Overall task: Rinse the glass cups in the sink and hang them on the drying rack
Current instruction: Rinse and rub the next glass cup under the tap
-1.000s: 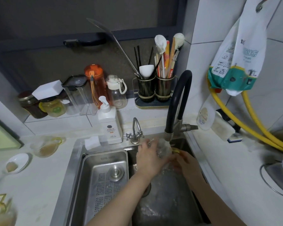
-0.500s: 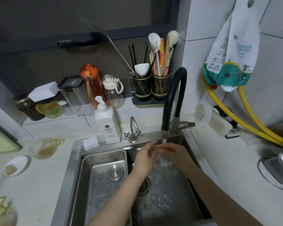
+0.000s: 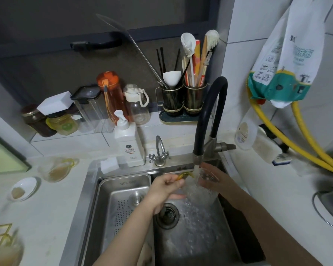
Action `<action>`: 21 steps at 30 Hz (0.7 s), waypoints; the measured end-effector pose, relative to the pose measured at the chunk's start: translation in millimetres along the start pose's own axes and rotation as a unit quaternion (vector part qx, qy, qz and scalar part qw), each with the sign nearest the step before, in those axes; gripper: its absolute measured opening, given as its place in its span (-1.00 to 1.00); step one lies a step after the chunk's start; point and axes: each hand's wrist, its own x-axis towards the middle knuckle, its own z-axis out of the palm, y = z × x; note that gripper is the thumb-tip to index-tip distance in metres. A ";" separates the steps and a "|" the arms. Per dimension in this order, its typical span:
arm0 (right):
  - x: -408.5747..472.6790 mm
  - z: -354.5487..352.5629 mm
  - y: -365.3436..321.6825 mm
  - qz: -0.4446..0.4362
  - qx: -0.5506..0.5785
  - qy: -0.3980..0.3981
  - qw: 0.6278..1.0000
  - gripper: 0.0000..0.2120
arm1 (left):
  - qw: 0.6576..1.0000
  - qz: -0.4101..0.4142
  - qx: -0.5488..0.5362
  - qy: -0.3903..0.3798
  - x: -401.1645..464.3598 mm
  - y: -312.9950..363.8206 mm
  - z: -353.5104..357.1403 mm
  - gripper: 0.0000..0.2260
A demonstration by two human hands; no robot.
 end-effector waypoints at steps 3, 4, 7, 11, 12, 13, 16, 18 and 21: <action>9.4 0.1 -3.5 0.004 -0.054 0.022 0.998 -0.43 | 0.999 -0.032 -0.018 -0.015 -2.2 1.6 -0.6 -0.93; 10.7 2.0 -5.2 -0.004 -0.066 0.034 0.997 -0.54 | 0.999 -0.046 -0.012 -0.019 -2.3 3.5 0.3 -0.88; 10.1 10.5 -9.0 -0.082 -0.130 0.041 0.987 -0.59 | 0.993 -0.076 0.093 -0.010 3.1 10.5 6.1 -0.77; 16.7 7.4 -6.8 -0.103 -0.140 0.040 0.984 -0.53 | 0.994 -0.060 0.079 0.041 12.2 7.7 16.9 -0.78; 18.8 2.2 -6.5 -0.085 -0.113 0.034 0.989 -0.52 | 0.996 -0.059 0.047 0.051 12.0 5.4 18.4 -0.78; 21.7 -5.0 -1.9 -0.066 -0.077 0.035 0.994 -0.50 | 0.996 -0.062 0.011 0.057 11.4 2.0 19.2 -0.78; 31.2 -27.7 11.4 -0.032 0.002 0.097 0.995 -0.48 | 0.992 -0.064 -0.086 0.068 8.8 -8.6 22.5 -0.77; 42.3 -41.7 16.3 -0.014 0.026 0.177 0.984 -0.52 | 0.989 -0.060 -0.106 0.084 9.0 -11.7 27.7 -0.78; 65.1 -68.0 24.9 0.020 0.015 0.249 0.968 -0.49 | 0.987 -0.057 -0.115 0.100 8.9 -12.3 33.3 -0.80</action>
